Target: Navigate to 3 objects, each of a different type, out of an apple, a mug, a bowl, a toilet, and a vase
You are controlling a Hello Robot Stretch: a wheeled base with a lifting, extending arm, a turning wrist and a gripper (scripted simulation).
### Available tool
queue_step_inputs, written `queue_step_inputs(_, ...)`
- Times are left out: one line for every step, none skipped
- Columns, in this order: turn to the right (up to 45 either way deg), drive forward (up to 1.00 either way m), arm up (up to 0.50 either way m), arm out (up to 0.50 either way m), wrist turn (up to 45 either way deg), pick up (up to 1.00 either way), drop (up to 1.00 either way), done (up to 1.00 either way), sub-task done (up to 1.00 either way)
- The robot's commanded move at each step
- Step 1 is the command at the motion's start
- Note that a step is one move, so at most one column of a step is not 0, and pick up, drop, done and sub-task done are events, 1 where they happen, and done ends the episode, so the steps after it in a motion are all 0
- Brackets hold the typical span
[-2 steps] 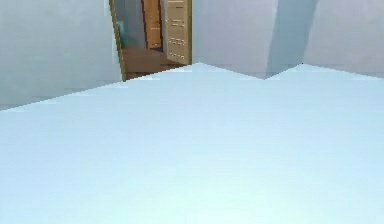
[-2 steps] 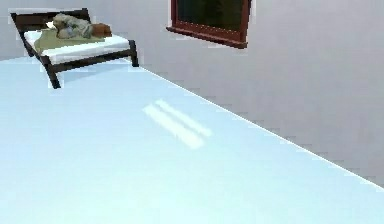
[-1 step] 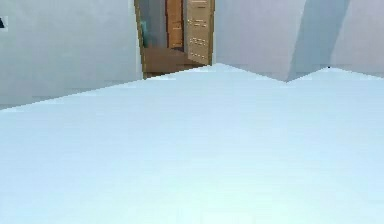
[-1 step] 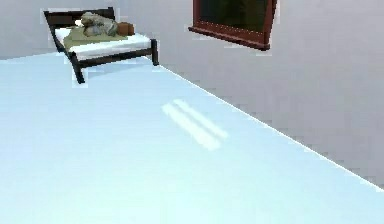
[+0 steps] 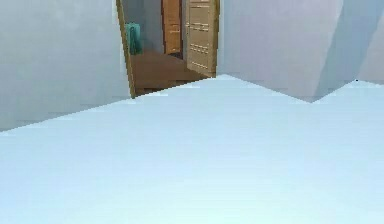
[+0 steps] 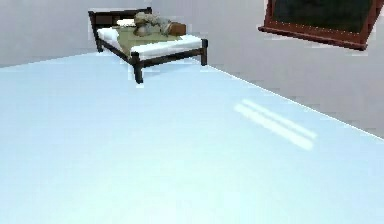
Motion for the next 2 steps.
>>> queue_step_inputs(0.0, 1.0, 0.0, 0.0, 0.0, 0.0, 0.0, 0.0, 0.0)
queue_step_inputs(-3.0, 0.0, 0.0, 0.0, 0.0, 0.0, 0.0, 0.0, 0.0)
